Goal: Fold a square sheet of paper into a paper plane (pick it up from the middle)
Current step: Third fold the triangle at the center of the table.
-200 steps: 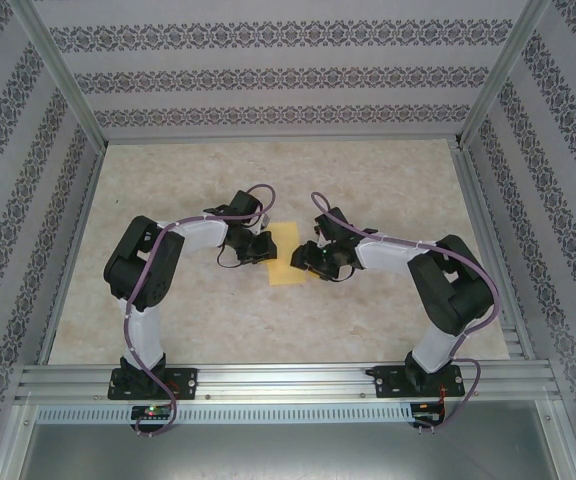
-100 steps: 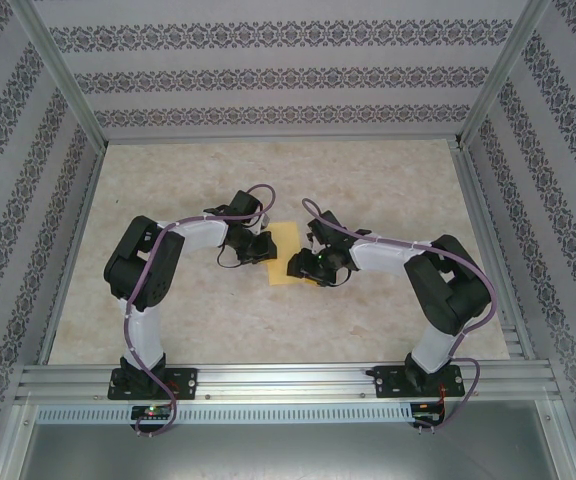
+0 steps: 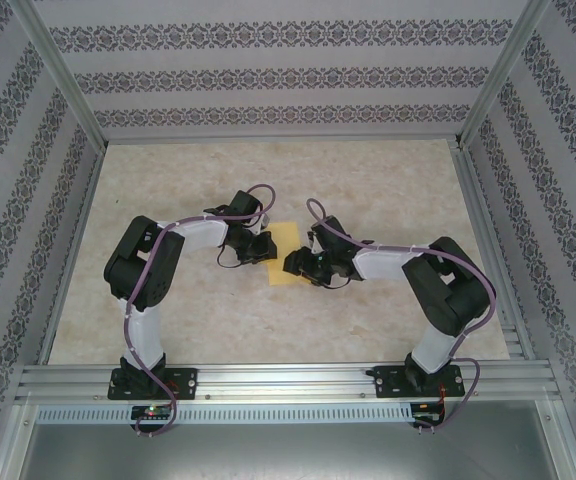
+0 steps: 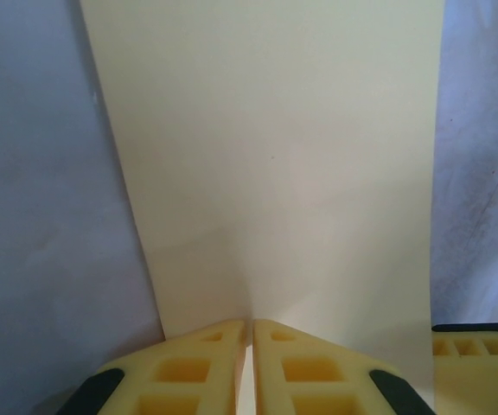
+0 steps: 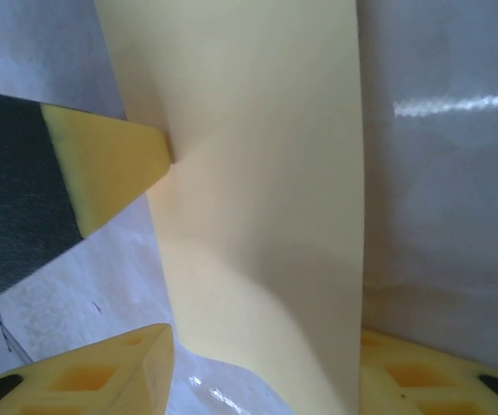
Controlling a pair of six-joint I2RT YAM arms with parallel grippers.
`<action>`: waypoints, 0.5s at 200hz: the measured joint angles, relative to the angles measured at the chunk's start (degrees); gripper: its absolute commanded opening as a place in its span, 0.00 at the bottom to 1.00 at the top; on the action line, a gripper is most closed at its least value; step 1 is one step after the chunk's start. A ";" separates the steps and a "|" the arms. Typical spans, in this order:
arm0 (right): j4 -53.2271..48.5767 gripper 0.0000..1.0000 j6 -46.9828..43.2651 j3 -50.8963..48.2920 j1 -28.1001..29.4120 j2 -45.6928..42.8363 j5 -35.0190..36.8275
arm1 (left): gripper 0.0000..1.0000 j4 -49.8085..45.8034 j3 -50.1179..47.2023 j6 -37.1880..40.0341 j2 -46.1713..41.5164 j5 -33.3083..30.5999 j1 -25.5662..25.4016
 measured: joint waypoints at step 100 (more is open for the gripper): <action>3.72 0.11 6.16 -4.31 -0.72 -5.25 0.35 | 0.15 0.02 0.02 0.02 -0.02 0.09 0.00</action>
